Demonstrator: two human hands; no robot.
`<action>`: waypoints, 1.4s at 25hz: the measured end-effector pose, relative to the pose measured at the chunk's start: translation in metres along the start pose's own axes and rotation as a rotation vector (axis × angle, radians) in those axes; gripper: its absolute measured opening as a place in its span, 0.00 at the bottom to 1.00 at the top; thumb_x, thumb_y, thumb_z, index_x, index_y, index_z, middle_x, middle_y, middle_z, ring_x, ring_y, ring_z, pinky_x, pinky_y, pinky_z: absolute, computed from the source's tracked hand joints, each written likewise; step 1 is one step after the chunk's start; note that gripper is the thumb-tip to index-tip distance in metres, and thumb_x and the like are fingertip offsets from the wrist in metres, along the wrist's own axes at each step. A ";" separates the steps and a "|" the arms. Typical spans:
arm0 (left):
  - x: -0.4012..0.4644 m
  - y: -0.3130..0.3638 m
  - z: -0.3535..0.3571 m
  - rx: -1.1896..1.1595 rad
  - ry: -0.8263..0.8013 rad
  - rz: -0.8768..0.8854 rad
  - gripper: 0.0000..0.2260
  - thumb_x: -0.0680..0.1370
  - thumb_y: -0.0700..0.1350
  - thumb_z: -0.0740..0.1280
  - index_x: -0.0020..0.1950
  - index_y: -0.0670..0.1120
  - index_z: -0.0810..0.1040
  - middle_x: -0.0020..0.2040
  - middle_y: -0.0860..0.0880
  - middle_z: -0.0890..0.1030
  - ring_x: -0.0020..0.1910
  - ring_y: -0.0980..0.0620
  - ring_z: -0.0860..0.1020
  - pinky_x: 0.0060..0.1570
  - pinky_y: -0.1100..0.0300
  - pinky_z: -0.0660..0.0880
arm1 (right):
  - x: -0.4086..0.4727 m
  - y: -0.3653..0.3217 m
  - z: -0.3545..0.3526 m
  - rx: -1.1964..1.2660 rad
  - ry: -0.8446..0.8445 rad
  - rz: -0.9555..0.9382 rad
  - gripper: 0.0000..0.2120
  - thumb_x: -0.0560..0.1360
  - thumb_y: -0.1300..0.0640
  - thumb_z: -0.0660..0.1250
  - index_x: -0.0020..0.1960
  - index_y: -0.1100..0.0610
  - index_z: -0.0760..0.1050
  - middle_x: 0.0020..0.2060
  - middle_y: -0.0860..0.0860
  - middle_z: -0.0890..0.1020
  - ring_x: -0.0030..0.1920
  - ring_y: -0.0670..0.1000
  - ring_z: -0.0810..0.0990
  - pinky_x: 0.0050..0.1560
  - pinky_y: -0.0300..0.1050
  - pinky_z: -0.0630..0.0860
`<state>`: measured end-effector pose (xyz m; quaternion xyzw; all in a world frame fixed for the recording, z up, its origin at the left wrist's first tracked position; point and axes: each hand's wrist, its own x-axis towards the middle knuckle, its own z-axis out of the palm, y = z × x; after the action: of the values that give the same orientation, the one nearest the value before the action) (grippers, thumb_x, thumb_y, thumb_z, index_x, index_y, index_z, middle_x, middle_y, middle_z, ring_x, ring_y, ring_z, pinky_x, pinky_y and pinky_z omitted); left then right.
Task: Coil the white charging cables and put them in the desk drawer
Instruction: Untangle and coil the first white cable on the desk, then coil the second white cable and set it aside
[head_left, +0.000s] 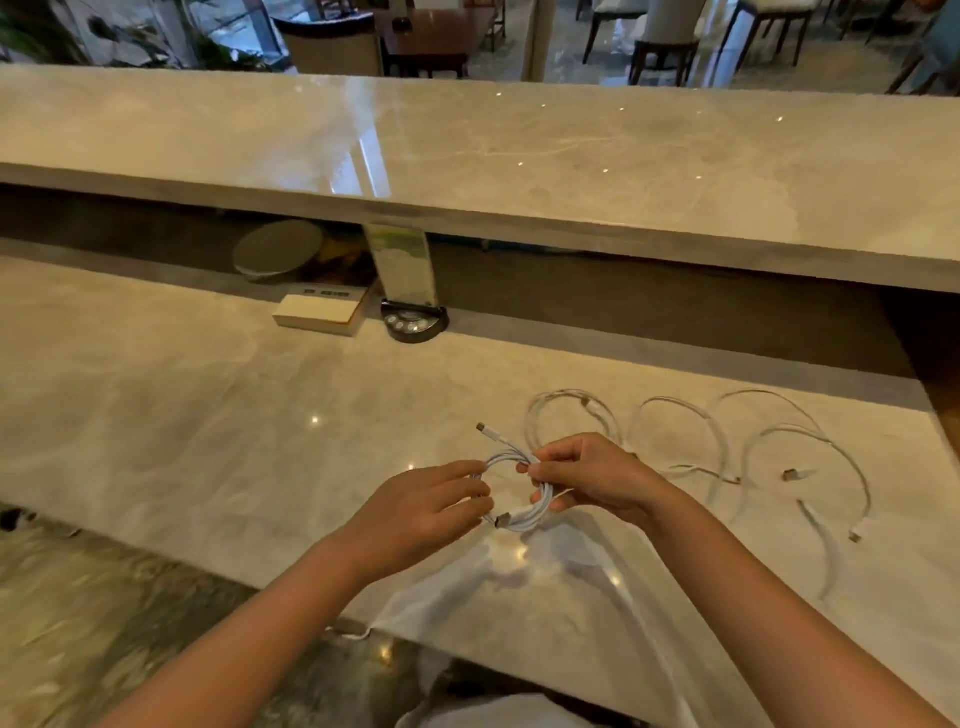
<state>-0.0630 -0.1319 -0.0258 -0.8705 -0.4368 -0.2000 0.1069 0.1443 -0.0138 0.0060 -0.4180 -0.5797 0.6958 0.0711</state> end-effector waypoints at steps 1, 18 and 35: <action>-0.011 -0.003 -0.001 0.021 0.009 0.006 0.08 0.74 0.40 0.70 0.51 0.44 0.75 0.47 0.46 0.84 0.54 0.45 0.81 0.35 0.57 0.80 | 0.006 0.003 0.011 0.013 -0.009 0.010 0.04 0.74 0.63 0.67 0.45 0.61 0.80 0.31 0.52 0.81 0.34 0.47 0.82 0.35 0.37 0.79; -0.134 -0.035 0.022 -0.094 -0.601 -0.116 0.27 0.80 0.60 0.51 0.76 0.48 0.56 0.77 0.48 0.58 0.76 0.51 0.53 0.74 0.52 0.52 | 0.064 0.075 0.116 -0.512 0.387 -0.125 0.06 0.69 0.58 0.71 0.46 0.57 0.79 0.35 0.51 0.79 0.37 0.50 0.77 0.36 0.32 0.71; -0.004 0.002 0.025 -0.133 -0.195 -0.206 0.15 0.75 0.47 0.58 0.51 0.42 0.80 0.40 0.46 0.83 0.36 0.48 0.80 0.30 0.60 0.76 | 0.003 0.073 0.046 -0.763 0.642 -0.309 0.09 0.75 0.56 0.63 0.52 0.55 0.79 0.49 0.50 0.78 0.43 0.51 0.79 0.41 0.45 0.73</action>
<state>-0.0572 -0.1273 -0.0503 -0.8417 -0.5176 -0.1531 -0.0150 0.1398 -0.0700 -0.0593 -0.5162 -0.7959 0.2532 0.1897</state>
